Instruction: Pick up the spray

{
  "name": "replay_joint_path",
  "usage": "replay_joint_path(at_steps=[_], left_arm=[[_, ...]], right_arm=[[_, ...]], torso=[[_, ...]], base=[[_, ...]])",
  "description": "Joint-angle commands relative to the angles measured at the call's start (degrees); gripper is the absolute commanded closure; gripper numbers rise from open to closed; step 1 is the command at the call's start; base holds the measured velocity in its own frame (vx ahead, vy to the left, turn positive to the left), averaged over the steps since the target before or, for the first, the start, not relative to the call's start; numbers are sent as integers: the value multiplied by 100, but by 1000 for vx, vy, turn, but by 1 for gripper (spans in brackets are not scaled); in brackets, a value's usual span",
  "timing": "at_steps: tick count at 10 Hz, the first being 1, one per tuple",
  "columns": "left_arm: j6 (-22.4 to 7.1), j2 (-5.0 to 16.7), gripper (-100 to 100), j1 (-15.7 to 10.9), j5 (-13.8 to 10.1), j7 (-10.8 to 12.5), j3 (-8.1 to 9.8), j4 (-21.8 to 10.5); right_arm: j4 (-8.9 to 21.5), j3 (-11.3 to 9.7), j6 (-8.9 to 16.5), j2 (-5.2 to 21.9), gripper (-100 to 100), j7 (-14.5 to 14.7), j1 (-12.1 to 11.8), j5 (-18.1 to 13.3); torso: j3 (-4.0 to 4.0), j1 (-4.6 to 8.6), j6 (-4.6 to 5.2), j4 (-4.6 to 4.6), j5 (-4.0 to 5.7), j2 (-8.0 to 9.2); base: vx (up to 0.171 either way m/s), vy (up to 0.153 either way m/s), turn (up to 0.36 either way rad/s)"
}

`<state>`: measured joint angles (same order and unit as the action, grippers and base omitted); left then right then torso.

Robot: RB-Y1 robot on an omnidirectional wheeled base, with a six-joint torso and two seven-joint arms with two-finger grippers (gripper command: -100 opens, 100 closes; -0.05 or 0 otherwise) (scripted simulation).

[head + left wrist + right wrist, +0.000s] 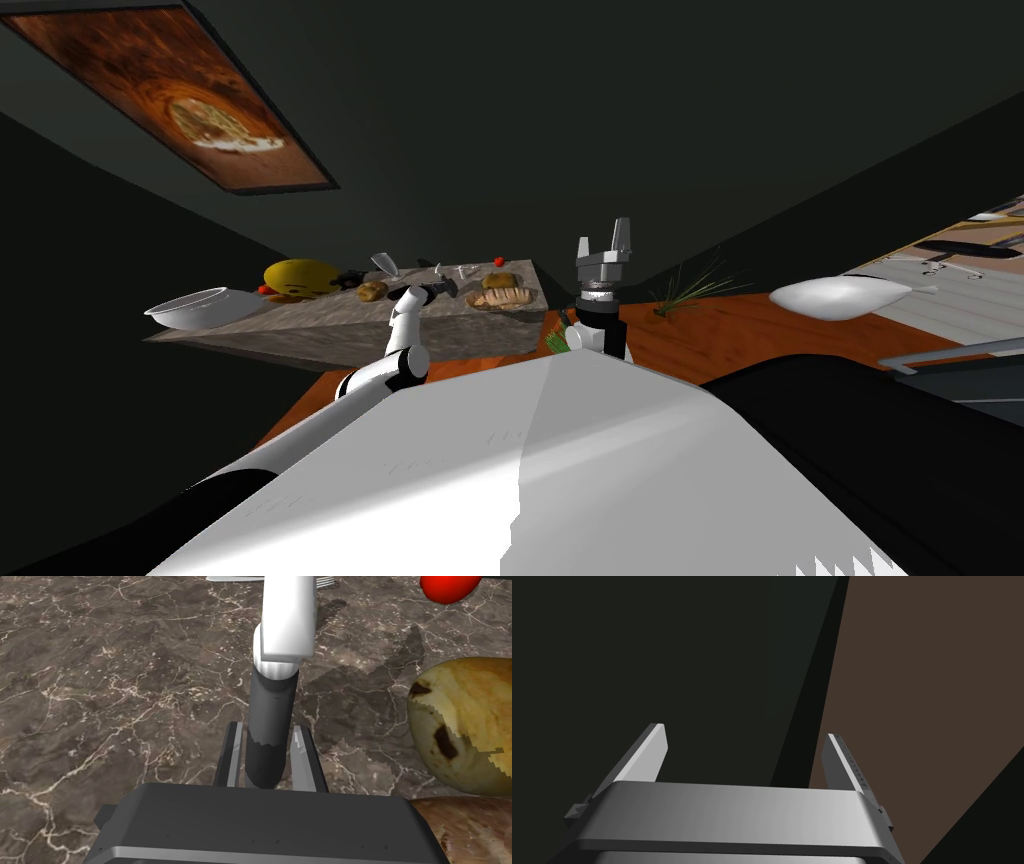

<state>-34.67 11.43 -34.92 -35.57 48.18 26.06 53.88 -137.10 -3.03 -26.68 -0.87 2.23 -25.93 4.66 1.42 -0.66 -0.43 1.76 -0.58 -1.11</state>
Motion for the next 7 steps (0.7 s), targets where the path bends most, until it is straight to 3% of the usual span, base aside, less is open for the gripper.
replay_joint_path(at_steps=[1,3,4,7], left_arm=[[-37,27,100,127,-40,17,2,286],[-37,27,100,127,-40,17,2,543],[-322,21,100,437,71,290,-164,764],[-322,21,100,658,71,419,-164,1143]], right_arm=[[0,0,0,0,0,0,0,0],[0,0,0,0,0,0,0,0],[0,0,0,0,0,0,0,0],[0,0,0,0,0,0,0,0]], torso=[[0,0,0,0,0,0],[-11,-7,-2,-11,4,12],[-14,-6,-1,-12,5,16],[0,-6,0,-2,0,-2]], base=[[3,-7,13],[0,0,0],[51,-7,-81],[25,-6,-18]])
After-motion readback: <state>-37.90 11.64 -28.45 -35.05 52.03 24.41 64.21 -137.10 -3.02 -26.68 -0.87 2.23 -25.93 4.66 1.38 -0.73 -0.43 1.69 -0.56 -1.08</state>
